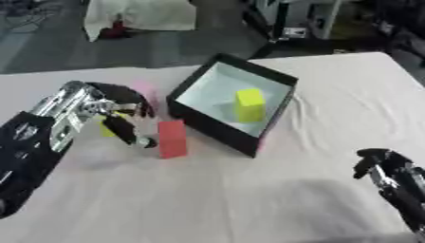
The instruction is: Pick up objects on the table and place them in the box.
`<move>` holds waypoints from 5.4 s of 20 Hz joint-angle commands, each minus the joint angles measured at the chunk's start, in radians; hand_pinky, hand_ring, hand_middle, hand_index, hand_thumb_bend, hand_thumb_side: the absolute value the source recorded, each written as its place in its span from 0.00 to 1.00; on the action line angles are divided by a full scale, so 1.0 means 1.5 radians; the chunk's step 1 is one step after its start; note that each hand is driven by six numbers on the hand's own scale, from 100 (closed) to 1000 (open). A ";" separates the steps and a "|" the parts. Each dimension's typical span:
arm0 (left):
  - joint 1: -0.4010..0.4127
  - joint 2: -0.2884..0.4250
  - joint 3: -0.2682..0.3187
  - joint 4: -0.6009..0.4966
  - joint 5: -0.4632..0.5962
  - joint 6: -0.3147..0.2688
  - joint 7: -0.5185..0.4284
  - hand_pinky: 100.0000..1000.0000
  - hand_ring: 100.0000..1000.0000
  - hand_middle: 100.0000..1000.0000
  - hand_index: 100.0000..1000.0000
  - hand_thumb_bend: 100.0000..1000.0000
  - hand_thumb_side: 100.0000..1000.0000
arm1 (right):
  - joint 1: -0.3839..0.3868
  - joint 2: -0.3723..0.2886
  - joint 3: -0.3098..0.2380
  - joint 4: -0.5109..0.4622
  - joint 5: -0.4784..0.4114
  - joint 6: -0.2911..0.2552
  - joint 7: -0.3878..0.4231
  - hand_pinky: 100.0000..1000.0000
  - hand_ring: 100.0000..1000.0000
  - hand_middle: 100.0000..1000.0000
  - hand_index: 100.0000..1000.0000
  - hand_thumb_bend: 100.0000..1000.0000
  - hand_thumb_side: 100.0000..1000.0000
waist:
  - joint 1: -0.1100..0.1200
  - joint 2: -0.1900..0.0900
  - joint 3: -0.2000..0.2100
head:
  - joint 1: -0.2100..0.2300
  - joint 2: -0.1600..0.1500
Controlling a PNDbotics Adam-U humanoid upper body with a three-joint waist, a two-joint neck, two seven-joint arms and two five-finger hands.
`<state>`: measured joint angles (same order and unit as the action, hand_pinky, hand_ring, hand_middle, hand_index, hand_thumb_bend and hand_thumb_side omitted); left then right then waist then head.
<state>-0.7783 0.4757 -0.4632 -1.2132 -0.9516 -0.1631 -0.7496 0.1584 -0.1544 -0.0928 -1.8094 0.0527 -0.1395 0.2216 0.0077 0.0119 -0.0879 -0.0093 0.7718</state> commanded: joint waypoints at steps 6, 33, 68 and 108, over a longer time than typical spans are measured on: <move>0.000 -0.007 0.000 0.010 -0.002 0.013 0.025 0.73 0.68 0.73 0.89 0.40 0.81 | -0.006 -0.009 -0.005 -0.010 0.000 -0.001 -0.002 0.68 0.44 0.44 0.64 0.00 0.46 | -0.001 -0.008 -0.002 | -0.001 -0.001; 0.030 -0.033 -0.013 0.011 0.024 0.019 0.116 0.64 0.53 0.55 0.73 0.18 0.45 | -0.009 -0.008 -0.003 -0.009 -0.002 0.001 -0.001 0.68 0.44 0.44 0.64 0.00 0.47 | -0.002 -0.006 -0.004 | 0.003 -0.001; -0.154 -0.191 0.070 0.097 -0.013 0.211 0.144 0.62 0.50 0.51 0.69 0.12 0.34 | -0.016 -0.005 0.005 -0.007 -0.009 0.001 0.007 0.68 0.44 0.44 0.64 0.00 0.48 | -0.009 -0.004 -0.023 | 0.010 -0.001; -0.038 0.066 0.088 0.159 -0.002 0.001 0.259 0.82 0.81 0.82 0.90 0.42 0.77 | -0.010 -0.007 -0.002 -0.006 0.002 0.003 -0.003 0.68 0.44 0.44 0.64 0.00 0.49 | 0.000 -0.003 -0.005 | 0.000 -0.001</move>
<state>-0.8189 0.5225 -0.3177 -0.9836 -0.9757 -0.1427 -0.3440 0.1501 -0.1484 -0.0923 -1.8086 0.0509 -0.1345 0.2181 0.0058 0.0130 -0.0952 -0.0140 0.7718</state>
